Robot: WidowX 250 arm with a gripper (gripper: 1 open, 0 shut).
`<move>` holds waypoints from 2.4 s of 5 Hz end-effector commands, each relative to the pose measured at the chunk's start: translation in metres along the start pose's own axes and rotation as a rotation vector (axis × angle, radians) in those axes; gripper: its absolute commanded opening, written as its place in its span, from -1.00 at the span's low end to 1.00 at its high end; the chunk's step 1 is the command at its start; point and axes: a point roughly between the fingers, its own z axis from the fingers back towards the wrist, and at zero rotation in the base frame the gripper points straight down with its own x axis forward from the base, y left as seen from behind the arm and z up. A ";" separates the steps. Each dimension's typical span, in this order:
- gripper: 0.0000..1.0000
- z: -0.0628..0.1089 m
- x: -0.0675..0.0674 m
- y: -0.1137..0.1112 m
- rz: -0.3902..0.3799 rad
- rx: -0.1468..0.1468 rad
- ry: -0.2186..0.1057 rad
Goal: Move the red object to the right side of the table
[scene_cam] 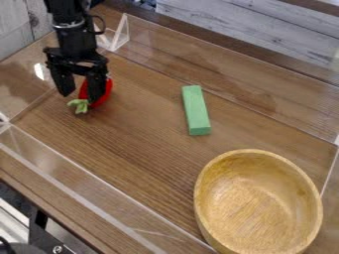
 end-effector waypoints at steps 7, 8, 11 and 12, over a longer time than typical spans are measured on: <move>1.00 -0.008 0.041 0.013 0.081 -0.117 0.037; 1.00 -0.010 0.046 0.008 0.056 -0.130 0.058; -1.00 0.008 0.041 0.011 0.048 -0.156 0.071; -1.00 0.030 0.053 -0.001 -0.049 -0.159 0.033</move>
